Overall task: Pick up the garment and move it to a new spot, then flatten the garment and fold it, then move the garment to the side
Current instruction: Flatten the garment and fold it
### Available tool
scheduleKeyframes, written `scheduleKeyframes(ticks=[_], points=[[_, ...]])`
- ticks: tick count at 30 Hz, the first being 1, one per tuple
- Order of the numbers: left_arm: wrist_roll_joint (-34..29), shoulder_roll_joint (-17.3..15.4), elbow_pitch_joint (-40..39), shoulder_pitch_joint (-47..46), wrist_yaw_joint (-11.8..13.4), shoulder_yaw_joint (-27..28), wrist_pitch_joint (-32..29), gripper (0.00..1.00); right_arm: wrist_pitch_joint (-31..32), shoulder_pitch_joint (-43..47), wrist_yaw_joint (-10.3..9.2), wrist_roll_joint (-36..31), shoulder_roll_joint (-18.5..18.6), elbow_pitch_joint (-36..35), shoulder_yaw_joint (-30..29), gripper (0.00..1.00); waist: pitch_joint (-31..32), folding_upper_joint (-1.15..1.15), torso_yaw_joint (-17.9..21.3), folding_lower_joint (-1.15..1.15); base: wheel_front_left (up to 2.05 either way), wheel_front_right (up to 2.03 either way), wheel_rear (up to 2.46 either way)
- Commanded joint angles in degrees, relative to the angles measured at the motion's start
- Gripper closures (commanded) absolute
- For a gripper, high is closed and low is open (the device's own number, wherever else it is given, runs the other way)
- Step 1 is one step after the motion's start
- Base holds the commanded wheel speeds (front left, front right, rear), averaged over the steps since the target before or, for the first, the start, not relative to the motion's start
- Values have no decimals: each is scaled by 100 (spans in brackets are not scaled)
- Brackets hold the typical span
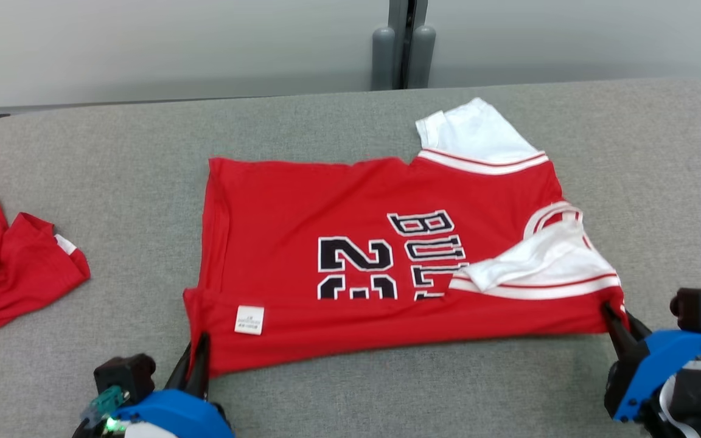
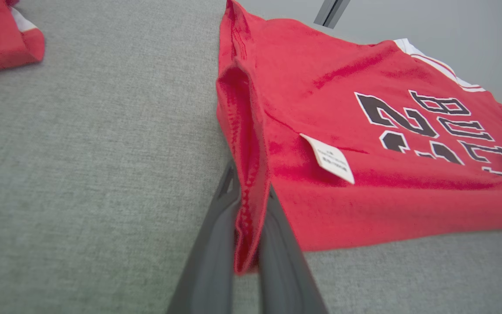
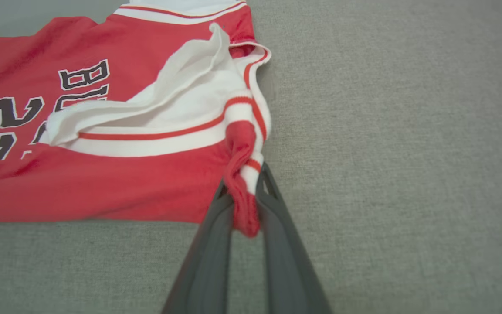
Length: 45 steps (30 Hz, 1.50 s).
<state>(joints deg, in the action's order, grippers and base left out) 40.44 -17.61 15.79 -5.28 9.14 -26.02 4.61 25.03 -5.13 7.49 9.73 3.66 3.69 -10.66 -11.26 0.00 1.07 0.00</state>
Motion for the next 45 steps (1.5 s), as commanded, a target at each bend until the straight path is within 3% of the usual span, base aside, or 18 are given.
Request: scheduleKeyframes(ticks=[1,9,10,11,16,23,29,35,40,45], points=[[44,-110,-141,154,80,62,-75,100,109,185,1,114,20,-165,-49,100,46,0,29,0,0,0,0],[185,-347,-871,834,379,34,-498,100,493,856,-1,401,-49,-582,-194,100,88,0,12,0,0,0,0],[191,-353,-914,879,391,25,-527,85,496,902,-1,445,-56,-582,-194,56,89,0,10,0,0,0,0],[210,-356,-934,918,390,0,-557,0,487,917,-1,475,-60,-577,-191,0,88,0,10,0,0,0,0],[201,-339,-1035,824,305,-97,-596,0,452,650,2,395,-53,-688,-62,0,90,0,40,0,0,0,0],[208,-673,-1312,-119,229,-56,-1412,0,877,-480,1,452,592,-951,366,0,-47,0,94,0,0,0,0],[338,-1214,-1039,-1664,-218,-6,-2687,0,1247,-2226,1,917,1029,-309,1180,0,-525,0,279,0,0,0,0],[824,-1549,-506,-3043,-708,209,-3780,0,1081,-3692,1,1202,1031,520,1856,0,-1190,0,472,0,0,0,0],[907,-1730,35,-3667,-862,188,-4322,0,776,-4369,1,1318,941,1095,2264,0,-1460,0,621,0,0,0,0],[991,-1812,273,-3863,-827,161,-4668,0,547,-4726,1,1473,994,1524,2520,0,-1633,0,737,0,0,0,0]])
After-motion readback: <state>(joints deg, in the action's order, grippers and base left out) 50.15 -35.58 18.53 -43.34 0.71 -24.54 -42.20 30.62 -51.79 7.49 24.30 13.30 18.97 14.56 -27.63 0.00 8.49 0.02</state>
